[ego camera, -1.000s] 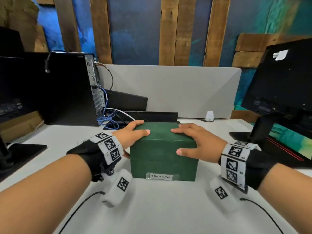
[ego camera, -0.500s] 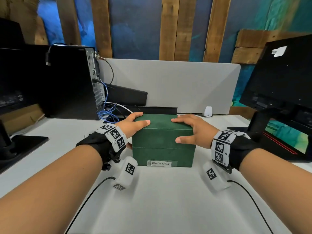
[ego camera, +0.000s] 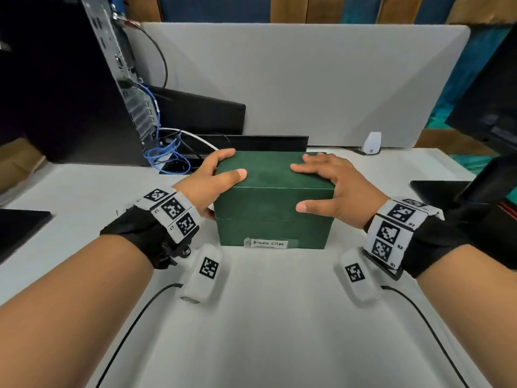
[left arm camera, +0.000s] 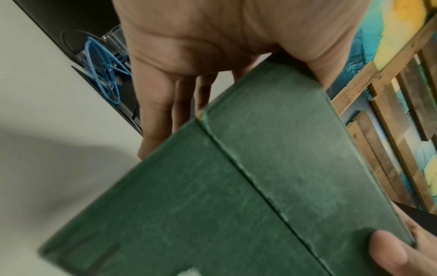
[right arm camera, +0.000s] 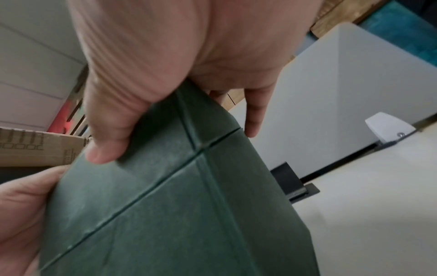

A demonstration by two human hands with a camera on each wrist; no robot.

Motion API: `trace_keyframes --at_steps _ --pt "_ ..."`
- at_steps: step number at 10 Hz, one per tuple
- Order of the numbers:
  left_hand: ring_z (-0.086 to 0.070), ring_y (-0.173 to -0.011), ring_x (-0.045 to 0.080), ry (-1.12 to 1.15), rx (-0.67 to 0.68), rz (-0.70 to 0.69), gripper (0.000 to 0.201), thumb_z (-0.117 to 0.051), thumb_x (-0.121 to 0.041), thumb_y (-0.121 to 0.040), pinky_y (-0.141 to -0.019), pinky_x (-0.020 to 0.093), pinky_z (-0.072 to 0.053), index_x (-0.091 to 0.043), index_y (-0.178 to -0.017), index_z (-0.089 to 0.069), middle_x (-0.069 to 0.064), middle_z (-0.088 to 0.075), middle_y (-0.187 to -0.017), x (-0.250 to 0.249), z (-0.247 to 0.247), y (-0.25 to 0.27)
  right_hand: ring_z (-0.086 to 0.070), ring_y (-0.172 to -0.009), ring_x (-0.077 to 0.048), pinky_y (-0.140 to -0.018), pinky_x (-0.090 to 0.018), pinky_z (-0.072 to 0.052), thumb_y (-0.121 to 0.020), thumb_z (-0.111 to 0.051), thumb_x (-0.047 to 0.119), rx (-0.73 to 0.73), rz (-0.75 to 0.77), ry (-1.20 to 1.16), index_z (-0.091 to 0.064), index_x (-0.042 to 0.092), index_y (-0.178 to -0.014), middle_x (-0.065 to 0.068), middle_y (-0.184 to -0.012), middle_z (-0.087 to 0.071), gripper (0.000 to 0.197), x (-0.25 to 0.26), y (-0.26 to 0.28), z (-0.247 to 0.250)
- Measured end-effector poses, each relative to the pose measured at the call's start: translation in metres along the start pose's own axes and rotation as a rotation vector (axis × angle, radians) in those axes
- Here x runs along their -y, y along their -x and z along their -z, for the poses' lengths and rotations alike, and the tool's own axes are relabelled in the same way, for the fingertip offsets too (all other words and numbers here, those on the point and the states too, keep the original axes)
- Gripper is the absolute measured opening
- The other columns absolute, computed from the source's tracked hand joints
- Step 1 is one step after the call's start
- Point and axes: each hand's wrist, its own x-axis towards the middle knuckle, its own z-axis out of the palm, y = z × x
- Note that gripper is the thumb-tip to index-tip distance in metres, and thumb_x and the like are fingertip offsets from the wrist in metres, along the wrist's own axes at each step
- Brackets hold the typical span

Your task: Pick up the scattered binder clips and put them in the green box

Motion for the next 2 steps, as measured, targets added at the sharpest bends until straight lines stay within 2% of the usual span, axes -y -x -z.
trace_keyframes --at_steps 1,2 --pt "-0.057 -0.084 0.006 0.030 0.022 0.037 0.038 -0.055 -0.028 -0.091 -0.061 0.031 -0.051 -0.048 -0.120 -0.039 -0.024 -0.046 -0.102 -0.0063 -0.0001 -0.0028 -0.019 -0.138 -0.012 -0.109 -0.024 -0.011 -0.070 -0.077 0.036 0.049 -0.036 -0.031 -0.040 0.053 -0.119 0.010 -0.147 -0.033 0.064 0.0031 -0.0027 0.0007" --pt "-0.060 -0.079 0.001 0.059 0.017 0.059 0.038 -0.054 -0.025 -0.092 -0.054 0.027 -0.054 -0.048 -0.117 -0.039 -0.025 -0.049 -0.101 -0.0086 -0.0003 -0.0012 -0.011 -0.137 -0.002 -0.110 -0.022 -0.007 -0.073 -0.074 0.036 0.091 -0.075 -0.069 -0.037 0.054 -0.120 0.013 -0.148 -0.029 0.062 0.0054 -0.0021 0.0065"
